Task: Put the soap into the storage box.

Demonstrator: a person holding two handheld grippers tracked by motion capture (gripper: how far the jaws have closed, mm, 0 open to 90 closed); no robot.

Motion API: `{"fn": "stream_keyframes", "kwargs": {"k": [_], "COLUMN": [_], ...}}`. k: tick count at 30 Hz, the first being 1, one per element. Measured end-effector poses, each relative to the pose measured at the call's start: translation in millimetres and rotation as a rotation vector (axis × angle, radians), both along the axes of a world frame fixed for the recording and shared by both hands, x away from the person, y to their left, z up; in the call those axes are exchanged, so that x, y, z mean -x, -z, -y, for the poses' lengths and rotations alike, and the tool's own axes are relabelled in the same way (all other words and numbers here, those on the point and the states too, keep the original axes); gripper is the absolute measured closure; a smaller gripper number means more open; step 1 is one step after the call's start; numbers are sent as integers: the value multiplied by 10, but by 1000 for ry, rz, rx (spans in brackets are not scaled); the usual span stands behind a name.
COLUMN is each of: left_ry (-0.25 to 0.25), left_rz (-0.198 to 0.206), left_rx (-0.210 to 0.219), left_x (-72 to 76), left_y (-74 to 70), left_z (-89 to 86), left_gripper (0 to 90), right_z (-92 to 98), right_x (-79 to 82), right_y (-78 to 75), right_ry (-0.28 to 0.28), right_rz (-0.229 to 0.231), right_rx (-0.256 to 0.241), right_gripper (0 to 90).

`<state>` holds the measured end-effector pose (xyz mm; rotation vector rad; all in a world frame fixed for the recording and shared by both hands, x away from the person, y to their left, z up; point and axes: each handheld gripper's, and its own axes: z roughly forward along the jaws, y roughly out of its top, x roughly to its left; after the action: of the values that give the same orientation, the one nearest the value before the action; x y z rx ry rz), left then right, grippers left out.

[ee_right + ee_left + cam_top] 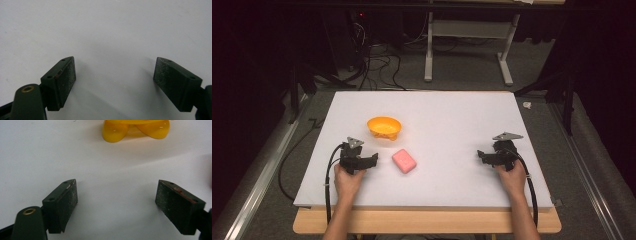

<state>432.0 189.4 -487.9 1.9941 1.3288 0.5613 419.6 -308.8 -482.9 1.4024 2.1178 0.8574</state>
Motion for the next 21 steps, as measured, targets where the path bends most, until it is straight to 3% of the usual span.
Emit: {"fn": "stream_keyframes", "kwargs": {"k": [9,21], "left_ry": [-3,23], "left_rz": [-5,12], "left_rx": [-1,50], "left_x": [-6,17], "left_y": [-5,-69], "left_z": [-1,-13], "left_gripper": [158,154], "right_z": [-3,-6], "right_x": [2,4], "right_y": [0,0], "right_ry": [-1,0], "right_rz": [3,4], "right_rx": [3,4], "right_gripper": [187,187]}}
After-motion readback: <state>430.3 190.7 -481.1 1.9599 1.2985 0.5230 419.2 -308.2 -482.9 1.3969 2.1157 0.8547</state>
